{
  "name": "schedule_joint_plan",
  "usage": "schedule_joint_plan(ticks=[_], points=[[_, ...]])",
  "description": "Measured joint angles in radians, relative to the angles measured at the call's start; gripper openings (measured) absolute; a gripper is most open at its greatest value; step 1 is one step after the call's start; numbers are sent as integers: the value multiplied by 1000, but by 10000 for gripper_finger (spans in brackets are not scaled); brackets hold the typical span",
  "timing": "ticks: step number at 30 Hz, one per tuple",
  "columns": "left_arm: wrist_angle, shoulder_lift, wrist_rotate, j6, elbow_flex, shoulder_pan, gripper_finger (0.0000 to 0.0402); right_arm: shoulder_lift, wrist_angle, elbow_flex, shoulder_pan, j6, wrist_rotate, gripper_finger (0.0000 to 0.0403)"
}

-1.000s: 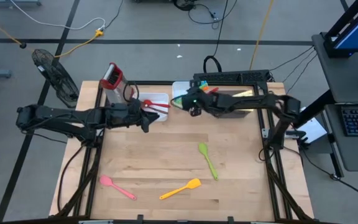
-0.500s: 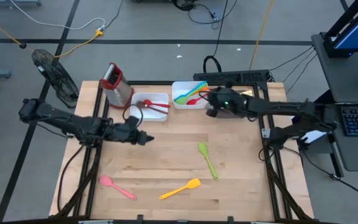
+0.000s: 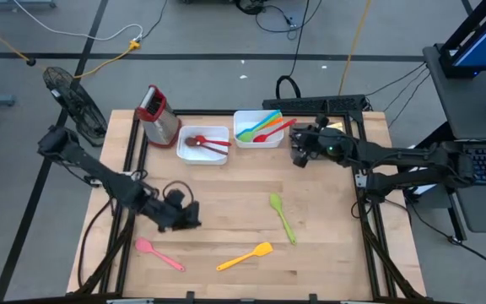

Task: Pick & Place Kitchen Items
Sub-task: Put the pink spatula into the right white bin

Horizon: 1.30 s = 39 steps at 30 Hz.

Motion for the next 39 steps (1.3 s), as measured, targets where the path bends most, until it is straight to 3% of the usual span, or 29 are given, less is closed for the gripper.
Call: schedule_joint_plan(ticks=[10,14,19,28,31,36,39], points=[[-444,196,170,-431,263,-158,111,-5,-3,0,0,-11,-5,105],[-583,236,335,-476,305,-179,111,-4,-5,0,0,-12,-6,105],[-625,266,399,-465,284,-196,111,-4,-6,0,0,-5,-43,105],[-744,324,654,-490,283,-335,111,-4,-6,0,0,-16,-86,105],[-745,339,649,-484,283,-381,111,-4,-5,0,0,-27,-85,105],[-736,356,494,-363,283,-424,111,-4,-6,0,0,-30,-85,105],[-749,356,465,-274,282,-422,111,-4,-5,0,0,-35,-85,105]])
